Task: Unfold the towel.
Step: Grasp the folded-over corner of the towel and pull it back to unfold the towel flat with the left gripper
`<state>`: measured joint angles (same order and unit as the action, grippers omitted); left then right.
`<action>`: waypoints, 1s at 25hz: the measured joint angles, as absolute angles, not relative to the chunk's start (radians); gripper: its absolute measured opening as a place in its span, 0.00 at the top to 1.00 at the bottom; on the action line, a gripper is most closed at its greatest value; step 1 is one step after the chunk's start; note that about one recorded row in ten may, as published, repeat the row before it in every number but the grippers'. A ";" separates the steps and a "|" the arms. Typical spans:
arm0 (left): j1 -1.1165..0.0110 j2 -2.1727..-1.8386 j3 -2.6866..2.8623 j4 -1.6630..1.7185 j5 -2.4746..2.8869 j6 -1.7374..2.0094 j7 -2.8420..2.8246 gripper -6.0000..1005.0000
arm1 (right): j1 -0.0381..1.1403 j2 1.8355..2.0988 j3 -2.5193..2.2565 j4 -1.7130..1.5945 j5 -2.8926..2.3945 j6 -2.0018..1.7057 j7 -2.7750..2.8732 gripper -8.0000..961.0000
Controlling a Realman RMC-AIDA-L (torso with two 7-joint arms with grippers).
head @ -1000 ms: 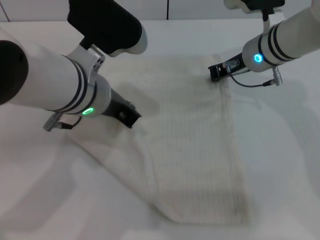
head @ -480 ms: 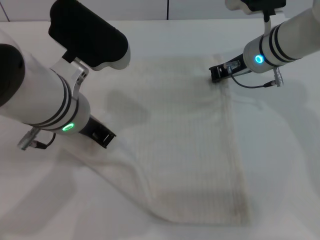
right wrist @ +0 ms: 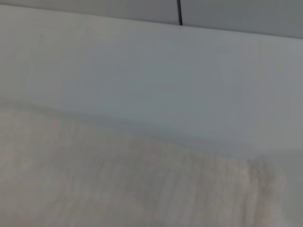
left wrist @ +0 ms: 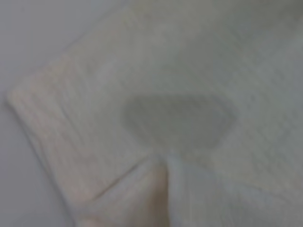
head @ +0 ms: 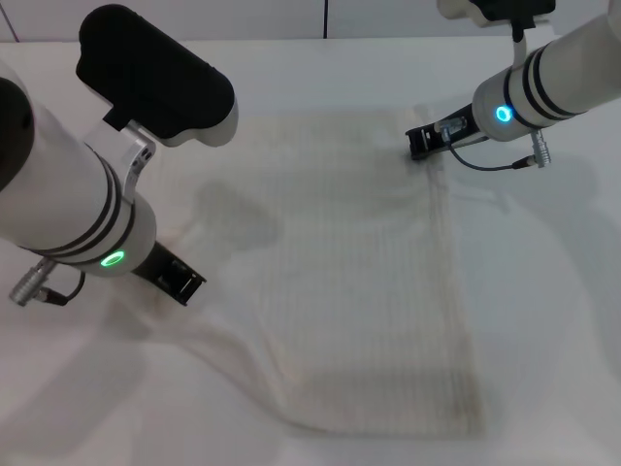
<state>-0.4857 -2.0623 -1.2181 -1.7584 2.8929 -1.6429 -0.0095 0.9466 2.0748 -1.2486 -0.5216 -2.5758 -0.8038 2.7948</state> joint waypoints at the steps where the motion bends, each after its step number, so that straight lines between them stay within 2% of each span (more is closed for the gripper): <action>1: -0.486 -2.062 -1.218 -1.759 2.893 -1.655 -0.010 0.93 | 0.946 2.075 -1.249 -0.522 -2.576 -0.804 2.795 0.94; 25: -0.496 -2.046 -1.222 -1.696 2.893 -1.766 -0.076 0.91 | 0.947 2.074 -1.250 -0.519 -2.578 -0.796 2.795 0.92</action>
<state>-0.4956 -2.0465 -1.2224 -1.6963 2.8930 -1.7659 -0.0757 0.9465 2.0739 -1.2502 -0.5189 -2.5779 -0.7961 2.7949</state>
